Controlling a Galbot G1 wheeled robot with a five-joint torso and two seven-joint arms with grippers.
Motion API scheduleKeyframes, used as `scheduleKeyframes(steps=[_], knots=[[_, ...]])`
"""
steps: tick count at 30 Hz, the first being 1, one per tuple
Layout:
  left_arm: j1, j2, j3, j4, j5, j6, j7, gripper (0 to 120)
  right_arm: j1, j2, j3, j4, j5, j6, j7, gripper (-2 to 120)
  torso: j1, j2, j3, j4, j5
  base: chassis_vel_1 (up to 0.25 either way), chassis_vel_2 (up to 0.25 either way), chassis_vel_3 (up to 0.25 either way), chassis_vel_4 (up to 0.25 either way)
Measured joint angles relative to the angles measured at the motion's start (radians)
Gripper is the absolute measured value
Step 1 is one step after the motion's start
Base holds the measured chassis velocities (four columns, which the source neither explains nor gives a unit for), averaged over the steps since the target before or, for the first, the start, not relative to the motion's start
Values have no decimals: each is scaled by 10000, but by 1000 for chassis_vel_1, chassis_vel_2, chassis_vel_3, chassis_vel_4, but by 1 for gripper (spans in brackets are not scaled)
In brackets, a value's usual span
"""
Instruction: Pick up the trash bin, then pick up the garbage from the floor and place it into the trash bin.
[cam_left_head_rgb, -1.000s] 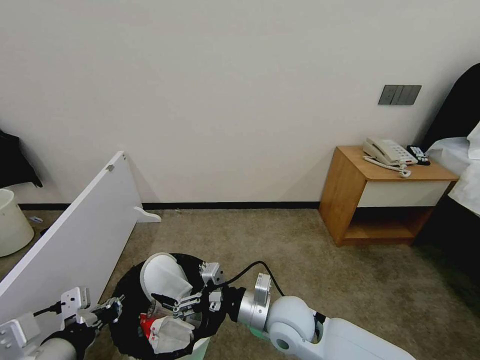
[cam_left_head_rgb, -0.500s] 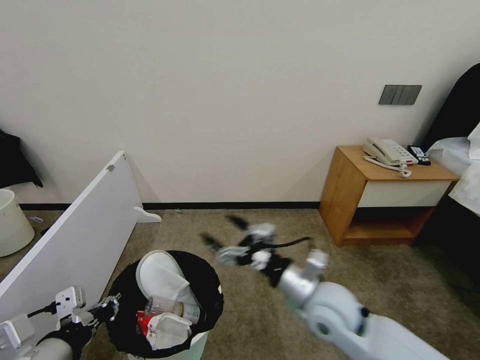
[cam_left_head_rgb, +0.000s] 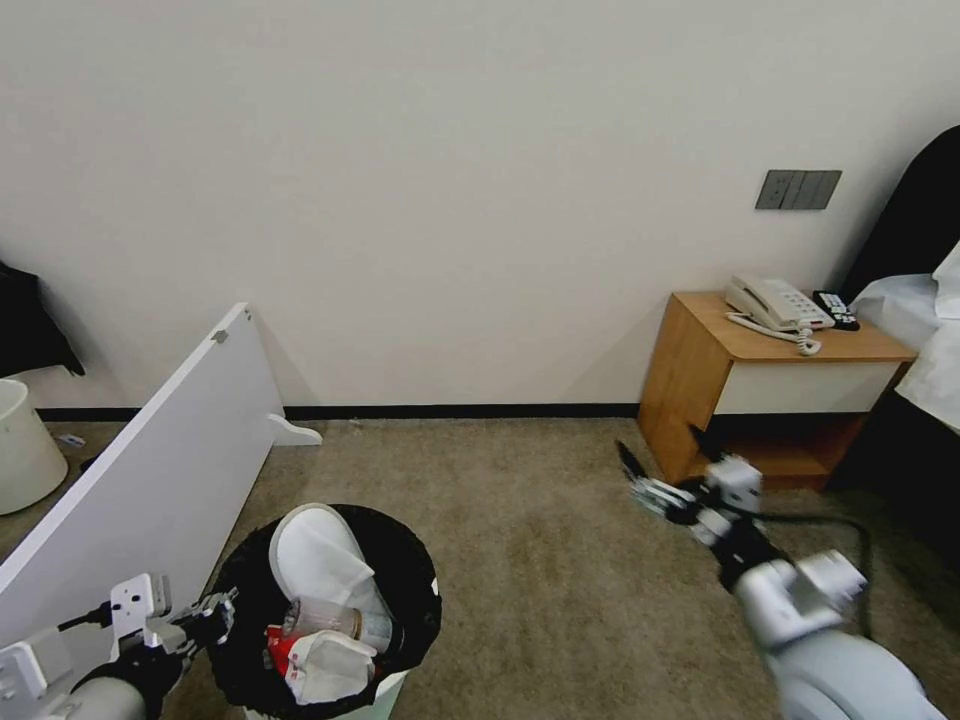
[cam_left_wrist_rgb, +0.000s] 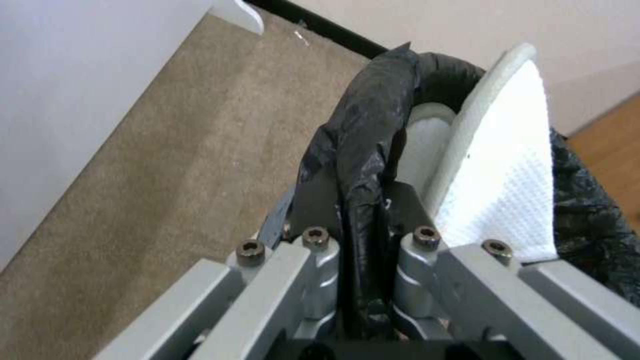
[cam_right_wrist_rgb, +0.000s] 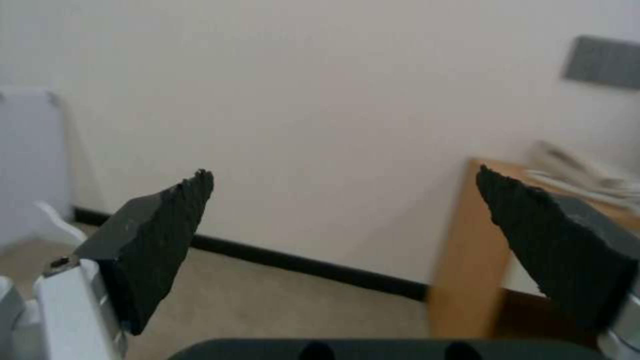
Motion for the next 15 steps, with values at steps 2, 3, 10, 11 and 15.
scheduleKeyframes(steps=[2, 3, 10, 11, 15], knots=[[-34, -36, 45, 0, 53, -7, 43, 5, -701, 1055, 680, 88, -1016, 614, -494, 100, 0, 1, -1, 5, -3, 0, 0, 0, 0], [-34, -36, 45, 0, 53, -7, 43, 5, -701, 1055, 680, 88, -1016, 614, -494, 100, 0, 1, -1, 5, -3, 0, 0, 0, 0], [-107, 141, 25, 0, 243, -44, 172, 5, -1593, 3644, 922, 525, -2738, 1250, -756, 100, 0, 2, 0, 5, -1, 0, 0, 0, 0], [-130, 163, 18, 0, 293, -57, 197, 5, -1650, 3768, 859, 610, -2816, 1268, -761, 100, 0, 1, 0, 6, -2, 0, 0, 0, 0], [-146, 122, 21, 0, 898, -168, 410, 5, -1831, 4073, 587, 925, -3096, 1342, -808, 100, 0, 2, 0, 6, -2, 0, 0, 0, 0]])
